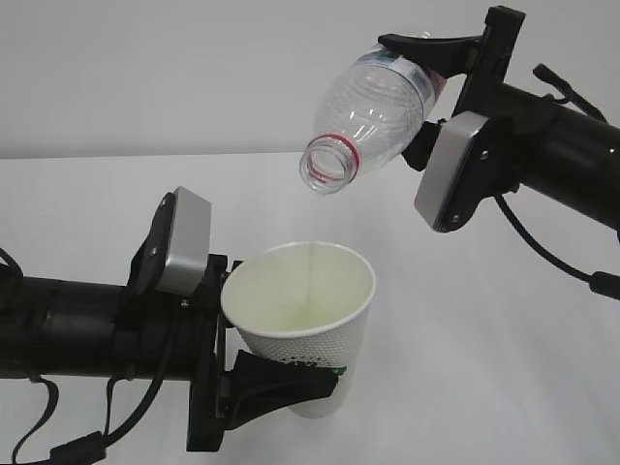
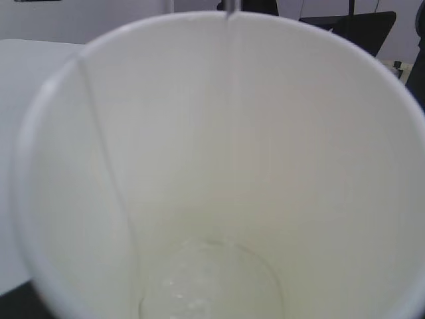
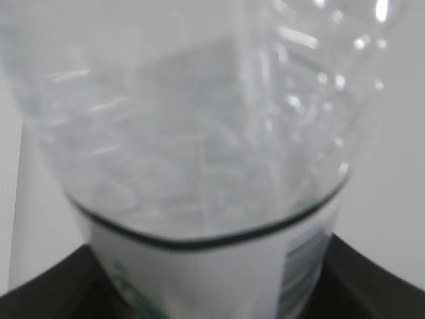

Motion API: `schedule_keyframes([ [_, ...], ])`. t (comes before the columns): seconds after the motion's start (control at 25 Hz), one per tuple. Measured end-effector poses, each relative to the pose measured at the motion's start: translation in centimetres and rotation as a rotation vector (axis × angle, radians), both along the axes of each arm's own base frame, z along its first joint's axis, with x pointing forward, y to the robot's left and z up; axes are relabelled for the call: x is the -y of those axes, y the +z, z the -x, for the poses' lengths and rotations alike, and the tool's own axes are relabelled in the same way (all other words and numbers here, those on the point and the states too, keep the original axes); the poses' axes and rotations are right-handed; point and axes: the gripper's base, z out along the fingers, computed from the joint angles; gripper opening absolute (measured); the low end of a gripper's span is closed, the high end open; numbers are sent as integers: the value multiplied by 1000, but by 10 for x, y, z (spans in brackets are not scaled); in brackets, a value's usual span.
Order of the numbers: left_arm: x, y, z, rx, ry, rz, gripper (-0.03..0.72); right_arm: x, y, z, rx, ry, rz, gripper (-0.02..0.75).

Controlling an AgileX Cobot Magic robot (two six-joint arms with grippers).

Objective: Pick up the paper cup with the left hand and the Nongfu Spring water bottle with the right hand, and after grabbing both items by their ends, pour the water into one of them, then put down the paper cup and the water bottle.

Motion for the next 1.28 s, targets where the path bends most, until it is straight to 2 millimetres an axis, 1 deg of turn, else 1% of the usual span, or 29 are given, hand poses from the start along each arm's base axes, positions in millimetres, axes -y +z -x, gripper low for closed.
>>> schedule_keyframes([
  [1.28, 0, 0, 0, 0, -2, 1, 529, 0, 0, 0, 17, -4, 15, 470],
])
